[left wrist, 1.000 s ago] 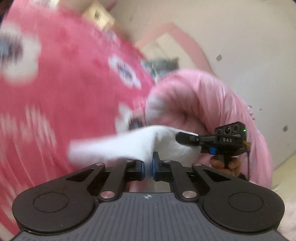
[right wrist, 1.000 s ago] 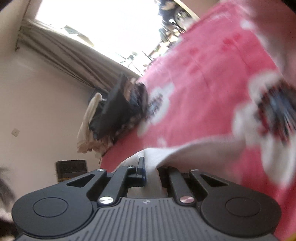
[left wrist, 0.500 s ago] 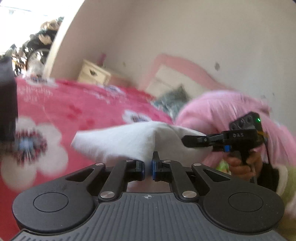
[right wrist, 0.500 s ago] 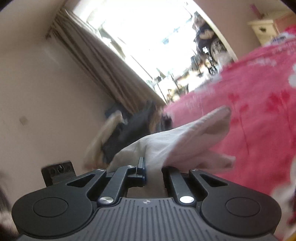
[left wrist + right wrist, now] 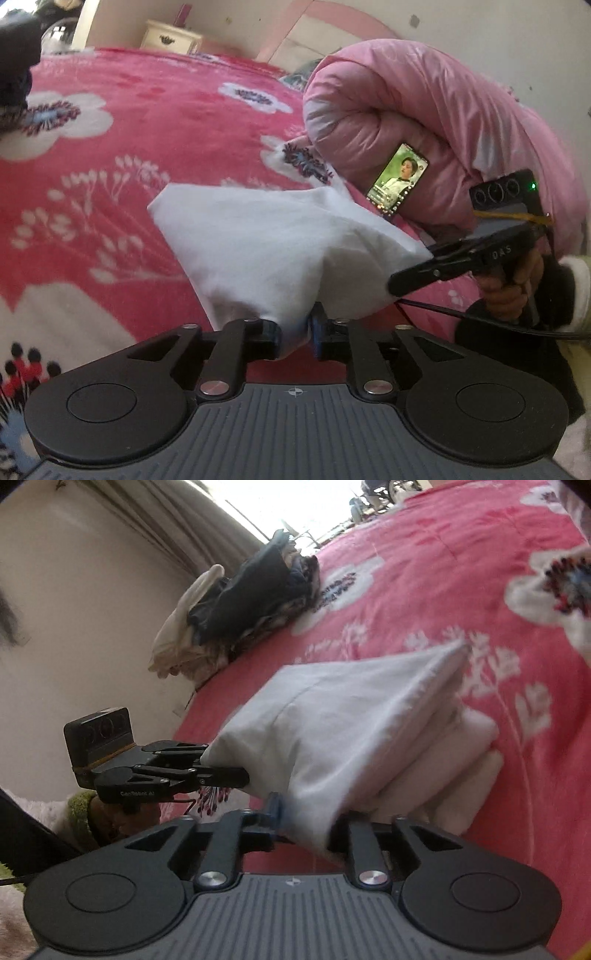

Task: Fold clothes

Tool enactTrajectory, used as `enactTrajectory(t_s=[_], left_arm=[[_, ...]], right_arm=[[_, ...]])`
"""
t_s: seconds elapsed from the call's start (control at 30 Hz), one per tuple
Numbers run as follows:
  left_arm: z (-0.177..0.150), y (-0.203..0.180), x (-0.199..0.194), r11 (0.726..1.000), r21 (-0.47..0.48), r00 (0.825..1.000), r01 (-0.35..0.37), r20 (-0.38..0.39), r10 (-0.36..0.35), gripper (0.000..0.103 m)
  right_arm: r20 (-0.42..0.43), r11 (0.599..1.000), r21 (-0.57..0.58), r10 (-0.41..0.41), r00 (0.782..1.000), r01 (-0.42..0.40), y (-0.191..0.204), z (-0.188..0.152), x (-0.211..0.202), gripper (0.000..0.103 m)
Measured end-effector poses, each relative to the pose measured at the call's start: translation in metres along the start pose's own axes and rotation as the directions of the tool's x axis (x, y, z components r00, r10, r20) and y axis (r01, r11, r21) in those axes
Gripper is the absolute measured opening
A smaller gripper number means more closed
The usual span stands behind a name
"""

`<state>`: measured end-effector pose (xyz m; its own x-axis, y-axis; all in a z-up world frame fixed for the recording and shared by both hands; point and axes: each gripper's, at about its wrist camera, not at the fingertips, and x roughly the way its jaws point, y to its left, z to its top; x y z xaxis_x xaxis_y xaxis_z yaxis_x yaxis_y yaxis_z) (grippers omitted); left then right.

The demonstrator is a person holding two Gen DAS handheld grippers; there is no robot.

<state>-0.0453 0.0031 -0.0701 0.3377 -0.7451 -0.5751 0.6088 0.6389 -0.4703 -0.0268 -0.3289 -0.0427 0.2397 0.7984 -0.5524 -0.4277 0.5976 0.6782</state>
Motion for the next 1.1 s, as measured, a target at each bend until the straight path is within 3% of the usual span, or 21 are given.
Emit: enactTrajectory(t_s=[0.03, 0.13, 0.2, 0.23, 0.37, 0.43, 0.5, 0.57, 0.67, 0.8, 0.83, 0.87, 0.93, 1.1], left_arm=[[-0.002, 0.002, 0.001, 1.000, -0.019, 1.000, 0.012, -0.009, -0.012, 0.029], [-0.008, 0.006, 0.003, 0.997, -0.067, 0.999, 0.035, -0.028, -0.037, 0.032], [-0.012, 0.008, 0.004, 0.996, -0.085, 0.998, 0.038, -0.037, -0.041, 0.033], [-0.015, 0.008, 0.005, 0.995, -0.093, 0.998, 0.039, -0.044, -0.044, 0.032], [-0.022, 0.016, 0.007, 0.988, -0.143, 0.994, 0.053, -0.084, -0.066, 0.033], [-0.021, 0.017, 0.006, 0.988, -0.145, 0.994, 0.045, -0.096, -0.060, 0.034], [-0.018, 0.016, 0.004, 0.989, -0.142, 0.994, 0.041, -0.092, -0.054, 0.036], [-0.014, 0.016, 0.003, 0.988, -0.147, 0.995, 0.049, -0.084, -0.061, 0.038], [-0.012, 0.019, 0.004, 0.983, -0.174, 0.994, 0.065, -0.079, -0.079, 0.040], [-0.014, 0.024, 0.007, 0.975, -0.203, 0.992, 0.084, -0.076, -0.102, 0.040], [-0.015, 0.023, 0.008, 0.977, -0.194, 0.992, 0.087, -0.077, -0.104, 0.039], [-0.015, 0.023, 0.009, 0.979, -0.185, 0.991, 0.090, -0.078, -0.105, 0.037], [-0.013, 0.021, 0.010, 0.982, -0.167, 0.991, 0.091, -0.081, -0.105, 0.031], [-0.007, 0.018, 0.011, 0.983, -0.143, 0.989, 0.114, -0.081, -0.127, 0.027]], right_arm=[[0.007, 1.000, 0.022, -0.001, 1.000, 0.001, -0.001, -0.002, -0.001, 0.040], [0.050, 0.992, 0.126, 0.012, 0.999, -0.018, -0.010, -0.005, -0.002, 0.045], [0.068, 0.983, 0.182, -0.004, 0.998, -0.009, -0.015, -0.012, -0.004, 0.036], [0.063, 0.983, 0.186, -0.016, 0.998, 0.004, -0.014, -0.017, -0.004, 0.025], [-0.014, 0.985, 0.123, -0.118, 0.993, 0.119, -0.001, -0.037, 0.008, 0.023], [-0.025, 0.985, 0.101, -0.137, 0.990, 0.139, 0.003, -0.042, 0.009, 0.026], [0.002, 0.987, 0.106, -0.120, 0.993, 0.119, 0.003, -0.039, 0.002, 0.031], [0.055, 0.986, 0.142, -0.098, 0.994, 0.090, 0.000, -0.035, -0.007, 0.047], [0.116, 0.970, 0.239, -0.070, 0.991, 0.040, -0.013, -0.034, -0.014, 0.049], [0.184, 0.920, 0.390, -0.027, 0.983, -0.048, -0.036, -0.035, -0.011, 0.049], [0.198, 0.908, 0.414, -0.021, 0.980, -0.064, -0.040, -0.035, -0.009, 0.041], [0.202, 0.901, 0.428, -0.024, 0.979, -0.067, -0.042, -0.036, -0.006, 0.022], [0.197, 0.903, 0.427, -0.039, 0.980, -0.050, -0.042, -0.038, -0.002, 0.006], [0.246, 0.932, 0.363, -0.093, 0.965, -0.002, -0.020, -0.048, -0.012, 0.005]])
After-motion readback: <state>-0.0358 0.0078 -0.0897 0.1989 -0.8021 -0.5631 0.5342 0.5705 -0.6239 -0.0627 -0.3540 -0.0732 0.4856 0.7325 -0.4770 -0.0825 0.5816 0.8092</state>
